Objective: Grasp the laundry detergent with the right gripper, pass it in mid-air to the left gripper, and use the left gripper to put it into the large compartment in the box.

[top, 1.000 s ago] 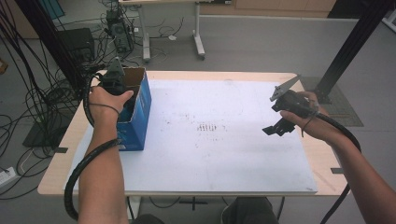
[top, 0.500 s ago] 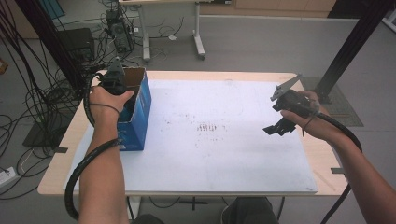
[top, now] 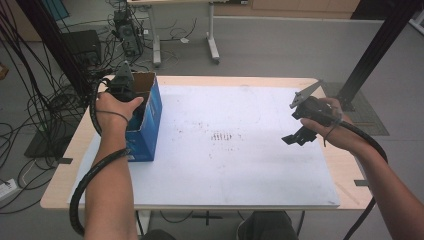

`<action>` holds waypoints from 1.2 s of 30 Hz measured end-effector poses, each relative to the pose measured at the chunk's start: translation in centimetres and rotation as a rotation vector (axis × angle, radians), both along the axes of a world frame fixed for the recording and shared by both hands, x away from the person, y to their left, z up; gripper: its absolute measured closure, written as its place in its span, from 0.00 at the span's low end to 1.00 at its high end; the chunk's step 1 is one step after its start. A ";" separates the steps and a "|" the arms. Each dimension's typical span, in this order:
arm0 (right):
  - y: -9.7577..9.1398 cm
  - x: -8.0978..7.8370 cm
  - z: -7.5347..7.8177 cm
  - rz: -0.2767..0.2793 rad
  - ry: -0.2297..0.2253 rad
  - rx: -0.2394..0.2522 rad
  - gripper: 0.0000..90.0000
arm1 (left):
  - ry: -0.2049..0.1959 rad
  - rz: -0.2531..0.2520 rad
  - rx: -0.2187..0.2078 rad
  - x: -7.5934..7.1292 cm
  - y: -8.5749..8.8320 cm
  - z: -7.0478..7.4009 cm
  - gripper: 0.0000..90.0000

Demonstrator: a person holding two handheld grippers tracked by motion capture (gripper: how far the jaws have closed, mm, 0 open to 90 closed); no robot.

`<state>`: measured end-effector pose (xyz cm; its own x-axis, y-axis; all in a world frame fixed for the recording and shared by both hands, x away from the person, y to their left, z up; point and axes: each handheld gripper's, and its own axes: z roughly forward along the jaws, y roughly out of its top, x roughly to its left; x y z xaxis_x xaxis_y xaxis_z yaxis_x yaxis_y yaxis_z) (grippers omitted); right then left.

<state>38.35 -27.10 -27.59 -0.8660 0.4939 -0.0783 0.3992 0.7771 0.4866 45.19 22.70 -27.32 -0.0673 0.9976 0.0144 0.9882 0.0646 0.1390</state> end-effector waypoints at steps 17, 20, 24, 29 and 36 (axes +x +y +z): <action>0.1 -0.1 0.1 0.006 -0.001 0.000 0.04 | -0.004 0.000 0.003 0.0 -0.1 0.0 0.40; 0.2 -0.1 0.1 0.005 -0.001 0.000 0.04 | -0.006 0.002 0.003 -0.1 0.0 0.0 0.40; 0.3 -0.1 0.1 0.007 -0.002 0.002 0.04 | -0.016 0.002 -0.001 -0.1 0.0 0.1 0.38; 0.4 -0.2 0.3 0.009 -0.007 0.004 0.04 | -0.032 -0.002 0.002 -0.3 -0.1 0.7 0.34; 0.3 -0.3 0.4 0.003 -0.015 0.012 0.04 | -0.058 -0.011 0.033 -0.8 -0.3 2.4 0.30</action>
<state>38.04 -26.79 -27.20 -0.8662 0.4924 -0.0854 0.3897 0.7725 0.5014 44.44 22.36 -24.88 -0.0580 0.9974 0.0439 0.9791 0.0482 0.1977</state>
